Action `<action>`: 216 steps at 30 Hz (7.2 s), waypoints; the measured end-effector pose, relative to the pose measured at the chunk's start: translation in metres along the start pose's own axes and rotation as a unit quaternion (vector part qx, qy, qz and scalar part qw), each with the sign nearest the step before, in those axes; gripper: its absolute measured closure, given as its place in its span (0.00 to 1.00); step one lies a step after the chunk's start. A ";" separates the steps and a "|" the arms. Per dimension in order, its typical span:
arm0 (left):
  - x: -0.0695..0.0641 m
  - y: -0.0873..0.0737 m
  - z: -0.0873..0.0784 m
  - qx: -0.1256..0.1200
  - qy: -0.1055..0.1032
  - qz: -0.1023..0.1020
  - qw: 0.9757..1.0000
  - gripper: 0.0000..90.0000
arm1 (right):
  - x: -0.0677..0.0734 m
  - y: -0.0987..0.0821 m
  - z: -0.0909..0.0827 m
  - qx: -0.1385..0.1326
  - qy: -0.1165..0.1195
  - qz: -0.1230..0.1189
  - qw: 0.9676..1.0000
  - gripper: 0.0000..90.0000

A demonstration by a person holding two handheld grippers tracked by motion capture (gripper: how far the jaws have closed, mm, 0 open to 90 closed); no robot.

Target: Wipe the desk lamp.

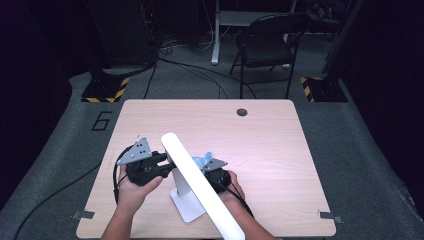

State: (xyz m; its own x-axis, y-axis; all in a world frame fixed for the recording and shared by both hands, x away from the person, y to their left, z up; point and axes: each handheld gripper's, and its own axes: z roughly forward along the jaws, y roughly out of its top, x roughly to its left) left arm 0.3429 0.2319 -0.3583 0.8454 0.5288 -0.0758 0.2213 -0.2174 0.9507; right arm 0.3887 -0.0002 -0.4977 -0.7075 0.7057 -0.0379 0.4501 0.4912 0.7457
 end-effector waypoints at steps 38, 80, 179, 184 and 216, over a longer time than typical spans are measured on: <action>0.000 -0.001 0.000 -0.002 0.003 0.005 1.000 0.81 | 0.001 -0.007 -0.005 -0.010 0.002 -0.023 1.000 0.74; -0.002 -0.007 0.003 0.018 0.044 0.032 0.998 0.83 | -0.062 -0.014 -0.003 0.037 -0.011 0.067 0.997 0.72; 0.006 -0.001 0.029 0.009 0.041 0.013 0.999 0.82 | -0.060 -0.072 -0.079 -0.023 -0.008 0.123 0.992 0.70; 0.008 0.002 0.037 0.007 0.042 0.011 0.999 0.82 | -0.062 -0.072 -0.082 -0.027 -0.012 0.120 0.992 0.69; 0.014 0.012 0.059 0.019 0.000 -0.001 1.000 0.69 | -0.044 -0.071 -0.069 -0.005 -0.001 0.079 0.997 0.69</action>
State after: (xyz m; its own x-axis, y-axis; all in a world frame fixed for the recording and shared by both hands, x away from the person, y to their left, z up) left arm 0.3860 0.1887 -0.3661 0.8449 0.5291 -0.0780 0.2414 -0.2472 0.9384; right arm 0.3508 -0.1012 -0.5033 -0.6271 0.7749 0.0795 0.5508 0.3689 0.7487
